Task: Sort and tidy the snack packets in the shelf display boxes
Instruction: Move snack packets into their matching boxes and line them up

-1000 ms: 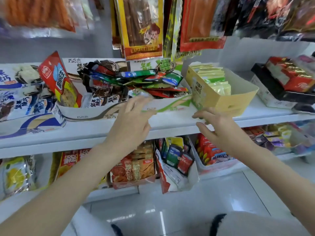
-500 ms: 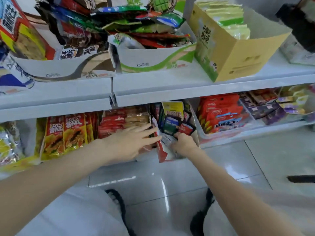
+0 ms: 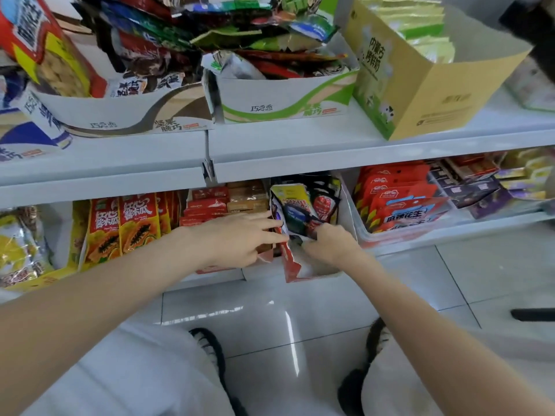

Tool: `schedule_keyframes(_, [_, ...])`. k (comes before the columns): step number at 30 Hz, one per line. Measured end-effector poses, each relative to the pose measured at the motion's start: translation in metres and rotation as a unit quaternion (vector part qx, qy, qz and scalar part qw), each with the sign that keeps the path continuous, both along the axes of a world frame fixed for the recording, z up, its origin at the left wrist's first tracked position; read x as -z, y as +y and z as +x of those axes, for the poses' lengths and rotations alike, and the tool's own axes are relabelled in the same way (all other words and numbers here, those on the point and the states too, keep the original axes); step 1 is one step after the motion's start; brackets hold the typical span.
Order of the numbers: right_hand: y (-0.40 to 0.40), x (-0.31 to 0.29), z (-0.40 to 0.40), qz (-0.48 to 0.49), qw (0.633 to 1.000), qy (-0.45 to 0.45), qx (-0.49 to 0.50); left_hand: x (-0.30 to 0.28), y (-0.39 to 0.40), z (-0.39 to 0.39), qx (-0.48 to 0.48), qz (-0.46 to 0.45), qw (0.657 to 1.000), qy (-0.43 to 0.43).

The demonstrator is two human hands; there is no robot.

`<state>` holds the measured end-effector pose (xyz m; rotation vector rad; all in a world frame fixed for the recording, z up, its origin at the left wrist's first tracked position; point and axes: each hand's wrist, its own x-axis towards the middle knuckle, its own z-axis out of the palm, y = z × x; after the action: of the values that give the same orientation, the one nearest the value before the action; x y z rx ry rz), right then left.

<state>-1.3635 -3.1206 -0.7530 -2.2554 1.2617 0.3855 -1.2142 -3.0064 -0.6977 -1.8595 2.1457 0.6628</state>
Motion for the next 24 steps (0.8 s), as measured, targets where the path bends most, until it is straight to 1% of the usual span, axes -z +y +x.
schedule_keyframes(2, [-0.005, -0.024, -0.004, -0.013, 0.999, -0.045, -0.002, -0.008, -0.001, -0.003, -0.005, 0.014, 1.000, 0.004])
schedule_keyframes(4, [-0.010, -0.049, -0.010, -0.043, 0.995, -0.078, -0.034, -0.014, -0.002, -0.007, -0.003, 0.020, 1.000, -0.003])
schedule_keyframes(6, [-0.013, -0.074, -0.019, -0.040, 0.992, -0.111, -0.053, -0.016, 0.000, -0.010, -0.014, 0.012, 1.000, 0.006])
schedule_keyframes(8, [-0.016, -0.098, -0.030, -0.010, 0.987, -0.152, -0.050, -0.017, 0.001, -0.012, -0.056, -0.015, 0.997, 0.049])
schedule_keyframes(10, [-0.016, -0.119, -0.042, 0.044, 0.979, -0.193, -0.042, -0.024, 0.001, -0.017, -0.128, -0.047, 0.983, 0.122])
schedule_keyframes(11, [-0.015, -0.129, -0.047, 0.073, 0.975, -0.207, -0.041, -0.029, 0.001, -0.020, -0.175, -0.053, 0.965, 0.186])
schedule_keyframes(12, [-0.012, -0.138, -0.052, 0.088, 0.970, -0.220, -0.046, -0.035, 0.001, -0.022, -0.229, -0.048, 0.934, 0.271])
schedule_keyframes(13, [-0.010, -0.145, -0.055, 0.091, 0.967, -0.233, -0.055, -0.044, 0.001, -0.025, -0.286, -0.039, 0.885, 0.366])
schedule_keyframes(14, [-0.010, -0.150, -0.057, 0.094, 0.962, -0.250, -0.058, -0.052, 0.003, -0.027, -0.333, -0.038, 0.828, 0.450])
schedule_keyframes(15, [-0.010, -0.154, -0.058, 0.103, 0.956, -0.270, -0.054, -0.058, 0.005, -0.027, -0.369, -0.054, 0.780, 0.502])
schedule_keyframes(16, [-0.010, -0.158, -0.056, 0.116, 0.947, -0.295, -0.046, -0.065, 0.008, -0.026, -0.395, -0.085, 0.753, 0.519])
schedule_keyframes(17, [-0.010, -0.163, -0.054, 0.127, 0.938, -0.320, -0.036, -0.071, 0.010, -0.024, -0.410, -0.122, 0.743, 0.515])
schedule_keyframes(18, [-0.010, -0.168, -0.051, 0.132, 0.930, -0.343, -0.019, -0.078, 0.011, -0.021, -0.414, -0.161, 0.744, 0.500])
schedule_keyframes(19, [-0.011, -0.174, -0.047, 0.135, 0.919, -0.371, 0.004, -0.086, 0.011, -0.017, -0.406, -0.202, 0.753, 0.478])
schedule_keyframes(20, [-0.013, -0.181, -0.043, 0.142, 0.900, -0.410, 0.031, -0.094, 0.010, -0.013, -0.390, -0.245, 0.766, 0.449])
schedule_keyframes(22, [-0.016, -0.195, -0.036, 0.152, 0.847, -0.503, 0.081, -0.110, 0.007, -0.003, -0.355, -0.340, 0.786, 0.376])
schedule_keyframes(24, [-0.022, -0.208, -0.031, 0.104, 0.817, -0.558, 0.104, -0.124, 0.005, 0.007, -0.329, -0.431, 0.790, 0.286])
